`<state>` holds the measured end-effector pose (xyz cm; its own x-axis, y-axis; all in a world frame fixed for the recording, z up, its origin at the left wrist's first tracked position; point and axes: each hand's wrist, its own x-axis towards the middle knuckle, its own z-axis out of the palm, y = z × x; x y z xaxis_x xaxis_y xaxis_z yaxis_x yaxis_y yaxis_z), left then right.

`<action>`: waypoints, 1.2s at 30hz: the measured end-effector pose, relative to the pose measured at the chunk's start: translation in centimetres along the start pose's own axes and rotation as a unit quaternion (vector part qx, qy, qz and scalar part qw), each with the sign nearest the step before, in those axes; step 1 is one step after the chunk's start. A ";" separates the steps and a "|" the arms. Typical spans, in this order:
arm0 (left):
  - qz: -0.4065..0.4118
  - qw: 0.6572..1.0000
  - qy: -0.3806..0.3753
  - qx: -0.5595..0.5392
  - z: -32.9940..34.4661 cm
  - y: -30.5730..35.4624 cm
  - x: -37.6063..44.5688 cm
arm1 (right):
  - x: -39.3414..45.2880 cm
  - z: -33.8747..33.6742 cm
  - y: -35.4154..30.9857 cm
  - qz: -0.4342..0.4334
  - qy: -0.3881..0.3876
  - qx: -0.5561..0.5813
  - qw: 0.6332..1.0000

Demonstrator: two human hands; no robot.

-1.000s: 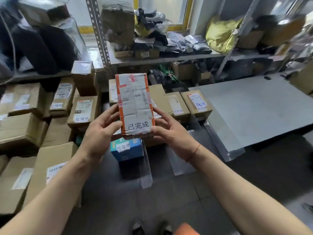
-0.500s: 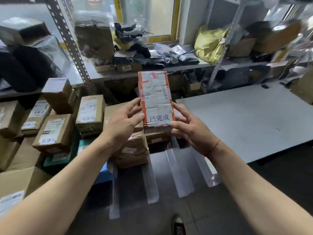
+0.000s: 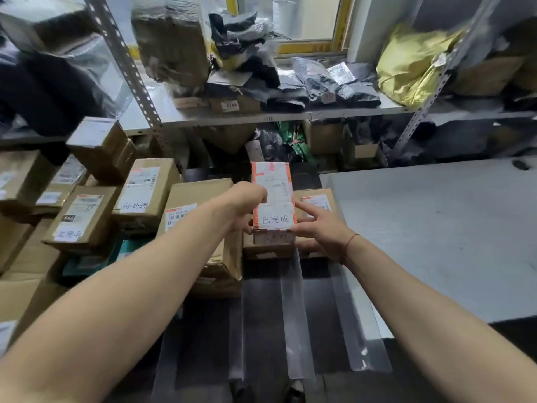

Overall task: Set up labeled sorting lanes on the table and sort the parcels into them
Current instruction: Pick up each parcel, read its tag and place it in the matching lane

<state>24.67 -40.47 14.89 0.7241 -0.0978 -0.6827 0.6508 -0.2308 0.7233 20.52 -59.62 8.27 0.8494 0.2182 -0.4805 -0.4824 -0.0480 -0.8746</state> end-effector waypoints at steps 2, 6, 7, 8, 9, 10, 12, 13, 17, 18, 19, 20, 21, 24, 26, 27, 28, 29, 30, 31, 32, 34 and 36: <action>-0.039 0.999 0.000 -0.035 0.1 0.9 1.3 | 1.9 -0.3 0.4 0.016 0.000 -0.020 1.000; -0.078 0.990 -0.008 -0.114 -0.1 1.5 4.2 | 4.8 -0.3 0.8 0.038 -0.002 -0.047 0.998; -0.085 0.988 -0.008 -0.131 -0.1 1.5 4.8 | 5.3 -0.2 0.8 0.042 -0.001 -0.052 0.998; -0.093 0.986 -0.002 -0.140 -0.1 1.5 5.5 | 5.8 -0.1 0.8 0.043 0.000 -0.055 0.998; -0.099 0.985 0.007 -0.144 -0.2 1.5 6.1 | 6.2 0.1 0.9 0.042 0.003 -0.059 0.997; -0.103 0.984 0.015 -0.145 -0.3 1.5 6.6 | 6.5 0.2 1.0 0.040 0.006 -0.061 0.997; -0.109 0.984 0.023 -0.139 -0.5 1.6 7.4 | 7.0 0.5 1.1 0.036 0.014 -0.068 0.997; -0.111 0.984 0.024 -0.135 -0.6 1.5 7.6 | 7.1 0.6 1.2 0.033 0.018 -0.073 0.997; -0.113 0.985 0.003 -0.128 -0.7 1.2 7.8 | 6.8 0.7 1.6 0.020 0.023 -0.092 0.995; -0.113 0.985 -0.003 -0.132 -0.7 1.2 7.7 | 6.8 0.6 1.6 0.020 0.025 -0.090 0.995; -0.112 0.984 -0.006 -0.136 -0.8 1.2 7.7 | 6.8 0.6 1.6 0.021 0.026 -0.089 0.995; -0.111 0.984 -0.009 -0.139 -0.8 1.2 7.6 | 6.8 0.6 1.6 0.020 0.026 -0.090 0.995; -0.108 0.984 -0.009 -0.140 -0.9 1.3 7.5 | 6.7 0.6 1.6 0.019 0.027 -0.093 0.995; -0.107 0.984 -0.009 -0.140 -0.9 1.1 7.5 | 6.5 0.7 1.5 0.017 0.029 -0.104 0.994; -0.100 0.985 -0.011 -0.137 -0.8 1.0 7.2 | 6.2 0.8 1.4 0.019 0.036 -0.113 0.993; -0.093 0.986 -0.012 -0.134 -0.7 0.9 7.0 | 6.0 0.8 1.3 0.019 0.044 -0.128 0.991; -0.086 0.987 -0.014 -0.132 -0.7 0.9 6.6 | 5.7 0.9 1.1 0.016 0.054 -0.146 0.988; -0.077 0.989 -0.014 -0.129 -0.7 0.9 6.1 | 5.4 1.0 1.0 0.013 0.065 -0.162 0.985; -0.068 0.990 -0.011 -0.121 -0.7 0.9 5.5 | 5.1 1.1 0.8 0.007 0.078 -0.172 0.982; -0.057 0.992 -0.005 -0.110 -0.8 1.0 4.8 | 4.7 1.3 0.6 -0.001 0.091 -0.178 0.980; -0.046 0.994 0.002 -0.102 -0.9 1.0 4.1 | 4.3 1.4 0.4 -0.011 0.103 -0.183 0.978; -0.014 0.996 0.019 -0.090 -1.2 0.6 2.8 | 3.5 1.7 -0.1 -0.035 0.119 -0.193 0.973; 0.041 0.997 0.047 -0.035 -1.6 -0.1 1.6 | 2.5 2.0 -0.8 -0.064 0.122 -0.202 0.970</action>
<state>26.10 -39.04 13.90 0.7919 -0.0217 -0.6103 0.6001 -0.1577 0.7842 22.61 -57.04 7.89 0.9457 0.0118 -0.3249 -0.2895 -0.4242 -0.8581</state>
